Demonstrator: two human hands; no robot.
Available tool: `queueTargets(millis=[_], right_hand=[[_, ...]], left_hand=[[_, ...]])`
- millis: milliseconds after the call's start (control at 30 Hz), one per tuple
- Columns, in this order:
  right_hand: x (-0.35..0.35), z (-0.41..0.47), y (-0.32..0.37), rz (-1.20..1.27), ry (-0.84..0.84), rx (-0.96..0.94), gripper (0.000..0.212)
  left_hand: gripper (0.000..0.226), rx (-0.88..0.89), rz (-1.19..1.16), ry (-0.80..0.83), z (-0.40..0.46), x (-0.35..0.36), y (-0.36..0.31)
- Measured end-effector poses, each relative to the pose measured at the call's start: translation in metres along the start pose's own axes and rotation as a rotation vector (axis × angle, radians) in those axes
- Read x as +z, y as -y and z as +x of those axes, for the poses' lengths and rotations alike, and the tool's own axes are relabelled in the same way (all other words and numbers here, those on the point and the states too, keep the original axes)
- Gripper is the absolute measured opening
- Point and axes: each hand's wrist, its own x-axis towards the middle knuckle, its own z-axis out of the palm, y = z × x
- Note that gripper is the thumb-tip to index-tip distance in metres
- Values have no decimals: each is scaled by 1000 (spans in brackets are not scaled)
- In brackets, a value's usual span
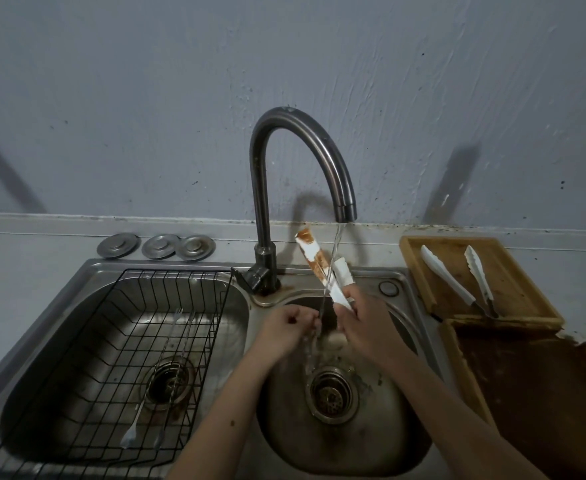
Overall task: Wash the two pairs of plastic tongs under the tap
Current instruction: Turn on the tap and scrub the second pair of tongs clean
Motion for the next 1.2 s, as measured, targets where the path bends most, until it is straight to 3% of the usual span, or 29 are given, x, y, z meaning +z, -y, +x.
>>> queueTargets(millis=[100,300,500,667,867,1000,1100,1200], right_hand=[[2,0,-2,-142,95,6,9],[2,3,1,-338,239,17,17],[-3,2,1,-468,288,14,16],[-11,1,-2,-471,335,46,17],[-21,-1,-7,-405,317,25,25],[-26,-1,-8,-444,327,-9,23],[-32,-1,-8,-457,379,-4,34],[-31,-5,-8,-488,387,-12,24]], left_hand=[[15,-58,-267,75,-3,9,2],[17,-215,-601,-14,-1,33,15],[45,-353,-673,-92,6,39,17],[26,-315,-487,53,2,43,19],[55,-399,-627,32,7,41,15],[46,-430,-619,72,5,45,17],[34,-426,-540,146,3,37,22],[50,-508,-598,64,6,33,23]])
